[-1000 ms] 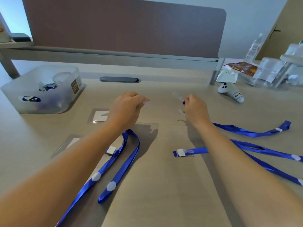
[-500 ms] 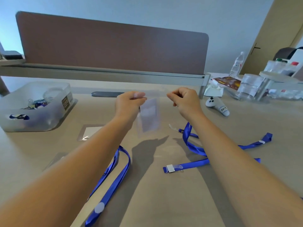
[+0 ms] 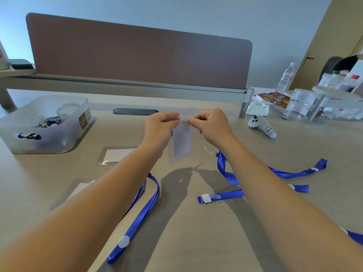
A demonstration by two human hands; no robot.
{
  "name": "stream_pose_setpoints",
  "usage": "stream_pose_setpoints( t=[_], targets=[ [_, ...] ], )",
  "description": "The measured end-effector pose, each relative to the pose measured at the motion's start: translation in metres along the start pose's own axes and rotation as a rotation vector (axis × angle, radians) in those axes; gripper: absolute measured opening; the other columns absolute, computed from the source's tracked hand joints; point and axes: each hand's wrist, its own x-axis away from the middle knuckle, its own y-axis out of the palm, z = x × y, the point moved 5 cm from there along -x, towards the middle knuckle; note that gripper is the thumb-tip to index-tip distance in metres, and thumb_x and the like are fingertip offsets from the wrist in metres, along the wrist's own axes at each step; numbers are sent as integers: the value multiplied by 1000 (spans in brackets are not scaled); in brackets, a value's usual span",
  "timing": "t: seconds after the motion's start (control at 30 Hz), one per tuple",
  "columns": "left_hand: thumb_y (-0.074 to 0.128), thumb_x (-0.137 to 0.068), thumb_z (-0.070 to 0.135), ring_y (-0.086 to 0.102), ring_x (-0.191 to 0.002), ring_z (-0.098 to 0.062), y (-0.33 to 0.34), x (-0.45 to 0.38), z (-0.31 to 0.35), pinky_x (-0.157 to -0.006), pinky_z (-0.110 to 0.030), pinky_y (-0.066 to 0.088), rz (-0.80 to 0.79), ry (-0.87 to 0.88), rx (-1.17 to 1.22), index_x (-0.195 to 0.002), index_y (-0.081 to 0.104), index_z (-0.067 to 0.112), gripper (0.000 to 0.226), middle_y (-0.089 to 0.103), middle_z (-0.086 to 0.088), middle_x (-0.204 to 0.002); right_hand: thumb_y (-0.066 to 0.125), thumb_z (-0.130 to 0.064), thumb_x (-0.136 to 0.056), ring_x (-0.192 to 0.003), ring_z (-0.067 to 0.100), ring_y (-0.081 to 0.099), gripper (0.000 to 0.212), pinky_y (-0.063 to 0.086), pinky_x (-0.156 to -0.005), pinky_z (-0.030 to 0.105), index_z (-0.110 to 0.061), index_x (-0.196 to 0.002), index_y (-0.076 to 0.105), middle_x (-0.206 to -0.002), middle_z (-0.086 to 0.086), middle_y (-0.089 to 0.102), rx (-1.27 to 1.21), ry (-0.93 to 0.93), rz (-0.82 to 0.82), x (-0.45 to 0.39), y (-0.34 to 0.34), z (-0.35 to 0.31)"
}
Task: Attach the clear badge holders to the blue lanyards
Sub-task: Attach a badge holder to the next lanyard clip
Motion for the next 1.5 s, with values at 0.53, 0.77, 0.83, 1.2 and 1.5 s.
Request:
stream_pose_setpoints(
  t=[0.53, 0.77, 0.83, 1.2, 1.5],
  targets=[
    [50, -86, 2, 64, -85, -35, -10, 15, 21, -71, -29, 47, 7, 747, -663, -110, 61, 2, 26, 71, -20, -96, 49, -35, -91, -44, 10, 38, 36, 33, -45, 19, -9, -69, 60, -49, -3, 49, -600, 338, -200, 9, 20, -1],
    [43, -81, 10, 68, -68, -33, -12, 17, 19, -59, -39, 56, -101, 973, -1036, -92, 69, 5, 29, 74, -17, -77, 53, -25, -90, -51, 11, 42, 26, 37, -50, 20, -9, -70, 60, -59, 3, 53, -530, 330, -231, 12, 26, -2],
    [42, -80, 9, 68, -69, -34, -13, 17, 17, -60, -40, 56, -119, 984, -1047, -92, 69, 5, 30, 74, -17, -77, 52, -18, -90, -51, 11, 43, 23, 37, -51, 20, -8, -71, 60, -61, 3, 54, -529, 313, -237, 13, 27, -3],
    [54, -87, 20, 56, -100, -20, -21, 6, 10, -84, -25, 44, -163, 477, -608, -118, 56, 10, 32, 65, -7, -107, 50, -9, -90, -42, 1, 52, 27, 41, -49, 14, -13, -65, 60, -61, -1, 60, -397, 188, -189, 7, 35, -11],
    [54, -86, 14, 53, -68, -10, -37, -10, 14, -62, -16, 42, -237, 100, -388, -95, 65, 2, 19, 59, -4, -75, 50, -12, -92, -59, 6, 53, 24, 43, -52, 10, 5, -101, 64, -67, -3, 60, -237, 64, -277, 9, 46, -32]
  ],
)
